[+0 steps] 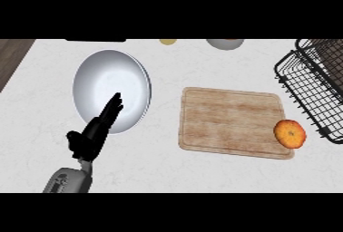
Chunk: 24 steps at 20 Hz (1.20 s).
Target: Pick the croissant from the cutting board and place it in the tiered basket
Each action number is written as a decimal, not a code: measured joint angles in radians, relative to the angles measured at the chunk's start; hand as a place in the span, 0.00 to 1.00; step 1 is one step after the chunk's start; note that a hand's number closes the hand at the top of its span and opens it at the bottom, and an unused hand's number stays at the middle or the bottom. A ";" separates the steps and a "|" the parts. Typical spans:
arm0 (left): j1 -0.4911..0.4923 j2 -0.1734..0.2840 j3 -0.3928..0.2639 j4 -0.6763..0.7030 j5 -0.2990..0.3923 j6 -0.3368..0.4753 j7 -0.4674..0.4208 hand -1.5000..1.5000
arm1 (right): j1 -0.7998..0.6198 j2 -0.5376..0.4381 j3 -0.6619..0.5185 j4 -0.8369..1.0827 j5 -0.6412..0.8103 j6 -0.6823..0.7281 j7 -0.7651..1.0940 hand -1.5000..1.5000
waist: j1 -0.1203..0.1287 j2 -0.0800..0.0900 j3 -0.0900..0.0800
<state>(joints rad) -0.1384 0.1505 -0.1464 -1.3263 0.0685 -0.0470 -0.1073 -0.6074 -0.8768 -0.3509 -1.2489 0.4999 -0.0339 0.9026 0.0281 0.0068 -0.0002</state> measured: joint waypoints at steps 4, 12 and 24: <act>-0.015 0.011 0.020 0.023 0.002 -0.018 -0.018 0.50 | -0.123 0.017 0.032 0.218 0.029 -0.031 -0.092 1.00 | 0.004 0.002 0.000; -0.030 -0.002 0.023 0.024 -0.008 -0.017 -0.004 0.50 | -0.318 0.071 0.039 0.582 0.073 -0.144 -0.282 1.00 | 0.012 0.005 0.001; -0.011 -0.010 0.026 0.003 -0.009 -0.029 0.006 0.50 | -0.481 0.121 -0.128 0.844 -0.059 -0.227 -0.303 0.00 | 0.010 0.005 0.002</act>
<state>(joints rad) -0.1496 0.1404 -0.1206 -1.3237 0.0594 -0.0762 -0.1017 -1.0879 -0.7556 -0.4790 -0.4051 0.4408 -0.2608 0.5991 0.0380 0.0121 0.0016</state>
